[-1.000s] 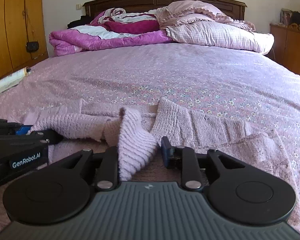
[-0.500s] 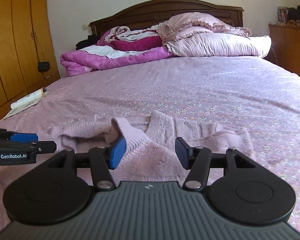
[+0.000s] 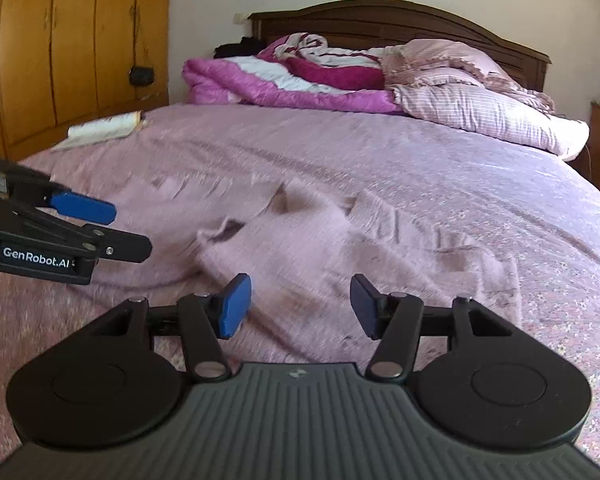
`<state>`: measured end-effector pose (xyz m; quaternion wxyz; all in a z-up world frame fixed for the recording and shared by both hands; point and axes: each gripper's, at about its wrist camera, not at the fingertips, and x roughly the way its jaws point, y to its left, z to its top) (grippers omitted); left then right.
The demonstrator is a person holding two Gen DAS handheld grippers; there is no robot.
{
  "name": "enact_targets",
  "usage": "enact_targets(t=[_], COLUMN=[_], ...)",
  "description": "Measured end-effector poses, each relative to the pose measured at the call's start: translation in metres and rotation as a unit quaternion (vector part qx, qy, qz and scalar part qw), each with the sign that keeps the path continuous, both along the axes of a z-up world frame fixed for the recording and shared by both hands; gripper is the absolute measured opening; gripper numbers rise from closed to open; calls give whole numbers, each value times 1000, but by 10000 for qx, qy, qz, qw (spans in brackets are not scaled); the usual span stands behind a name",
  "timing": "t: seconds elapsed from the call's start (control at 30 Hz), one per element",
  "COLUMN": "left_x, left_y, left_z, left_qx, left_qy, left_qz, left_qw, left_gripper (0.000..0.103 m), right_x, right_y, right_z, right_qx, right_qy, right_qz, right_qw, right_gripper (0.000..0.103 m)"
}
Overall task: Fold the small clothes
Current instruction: 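Open both grippers and release the folded hem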
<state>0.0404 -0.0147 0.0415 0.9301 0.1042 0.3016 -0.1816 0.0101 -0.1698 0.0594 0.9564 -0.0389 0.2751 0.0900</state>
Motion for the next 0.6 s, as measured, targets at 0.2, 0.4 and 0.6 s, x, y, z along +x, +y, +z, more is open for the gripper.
enact_targets(t=[0.2, 0.4, 0.6], left_x=[-3, -1, -5], left_y=[-8, -17, -21], left_z=[-17, -27, -30], left_qx=[268, 470, 593], left_qy=[33, -144, -386], left_qz=[-90, -5, 29], left_qw=[9996, 9988, 9975], left_gripper=[56, 56, 54], right_x=[-3, 1, 3], right_y=[10, 15, 23], right_z=[-9, -16, -24], right_qx=[-135, -261, -548], right_qy=[80, 87, -58], right_qz=[107, 107, 117], right_qw=[9998, 9996, 9984], right_gripper=[63, 63, 54])
